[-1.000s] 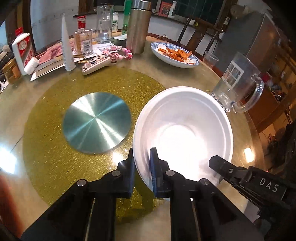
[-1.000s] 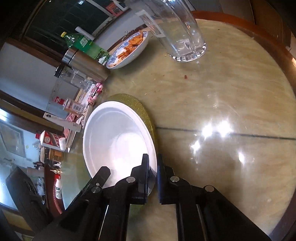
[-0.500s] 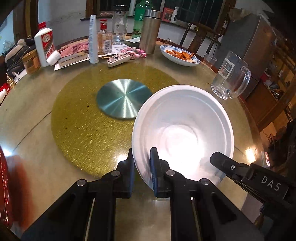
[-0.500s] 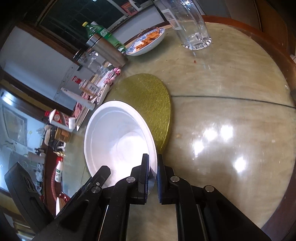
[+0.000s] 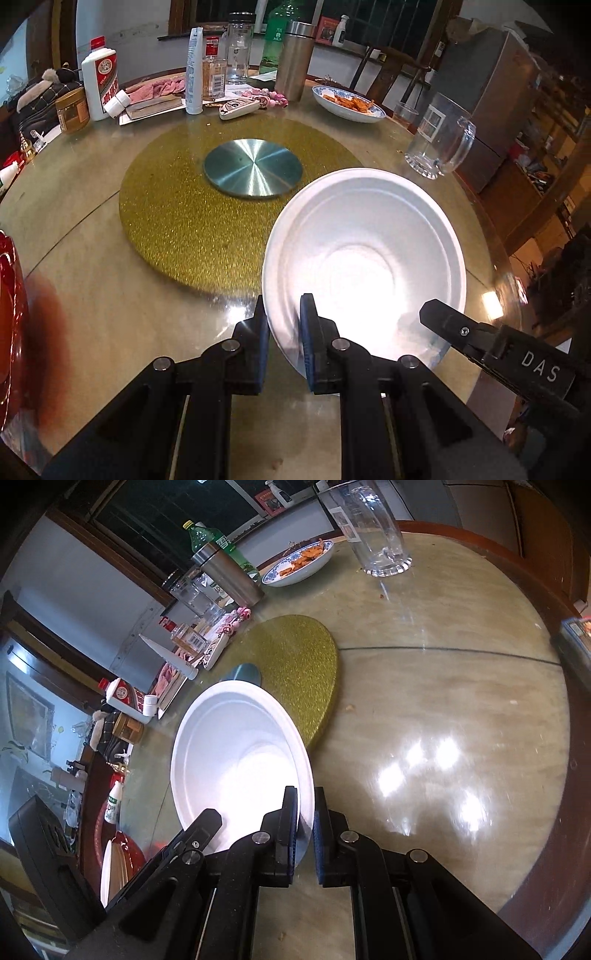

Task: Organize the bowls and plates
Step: 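Lift the small white bowl and carry it toward the plate stack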

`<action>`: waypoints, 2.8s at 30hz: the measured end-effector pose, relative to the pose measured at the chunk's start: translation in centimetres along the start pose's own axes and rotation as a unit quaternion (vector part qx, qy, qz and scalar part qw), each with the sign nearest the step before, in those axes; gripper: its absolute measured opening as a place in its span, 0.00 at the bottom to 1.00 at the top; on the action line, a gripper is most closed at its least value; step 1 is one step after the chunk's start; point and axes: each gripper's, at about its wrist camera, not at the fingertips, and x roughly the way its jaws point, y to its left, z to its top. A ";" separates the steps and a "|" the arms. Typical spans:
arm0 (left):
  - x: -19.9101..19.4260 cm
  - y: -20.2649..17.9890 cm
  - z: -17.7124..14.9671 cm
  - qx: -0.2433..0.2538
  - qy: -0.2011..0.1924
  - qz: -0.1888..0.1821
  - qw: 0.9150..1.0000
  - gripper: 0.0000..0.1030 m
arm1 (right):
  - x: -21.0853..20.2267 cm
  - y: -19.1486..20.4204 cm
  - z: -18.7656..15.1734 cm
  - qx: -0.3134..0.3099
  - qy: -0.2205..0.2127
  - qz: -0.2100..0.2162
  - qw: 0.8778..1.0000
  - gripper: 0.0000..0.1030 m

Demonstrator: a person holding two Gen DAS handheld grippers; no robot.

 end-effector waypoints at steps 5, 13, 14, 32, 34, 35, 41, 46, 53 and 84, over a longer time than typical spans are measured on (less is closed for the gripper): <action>-0.7 0.1 -1.0 0.005 -0.005 0.002 1.000 0.13 | -0.7 0.3 -1.3 -0.008 -0.005 -0.004 1.000 0.07; -2.2 1.1 -2.5 -0.002 -0.011 0.005 1.000 0.13 | -1.1 1.2 -2.8 -0.028 -0.006 -0.006 1.000 0.08; -2.3 1.3 -2.7 -0.003 -0.012 0.006 1.000 0.13 | -1.1 1.3 -3.1 -0.030 -0.007 -0.007 0.999 0.08; -5.0 3.4 -5.8 -0.011 -0.028 0.007 1.000 0.14 | -2.5 3.4 -6.8 -0.071 -0.022 -0.004 0.997 0.08; -5.3 3.7 -6.0 -0.011 -0.030 0.005 0.999 0.14 | -2.8 3.7 -7.1 -0.078 -0.023 -0.004 0.997 0.08; -5.4 3.9 -6.2 -0.013 -0.031 0.004 0.999 0.14 | -2.9 3.9 -7.3 -0.081 -0.024 -0.005 0.996 0.08; -6.3 4.8 -6.8 -0.013 -0.044 0.006 0.999 0.14 | -2.9 4.9 -8.6 -0.100 -0.028 -0.011 0.994 0.09; -7.0 5.7 -7.3 -0.015 -0.053 0.007 0.998 0.14 | -2.7 5.9 -9.4 -0.112 -0.031 -0.014 0.993 0.09; -7.6 7.2 -7.6 -0.019 -0.060 0.005 0.998 0.14 | -2.6 7.2 -10.4 -0.120 -0.035 -0.016 0.992 0.09; -10.2 10.8 -8.8 0.006 -0.071 -0.064 0.995 0.14 | -4.6 11.7 -14.2 -0.129 -0.075 -0.096 0.984 0.10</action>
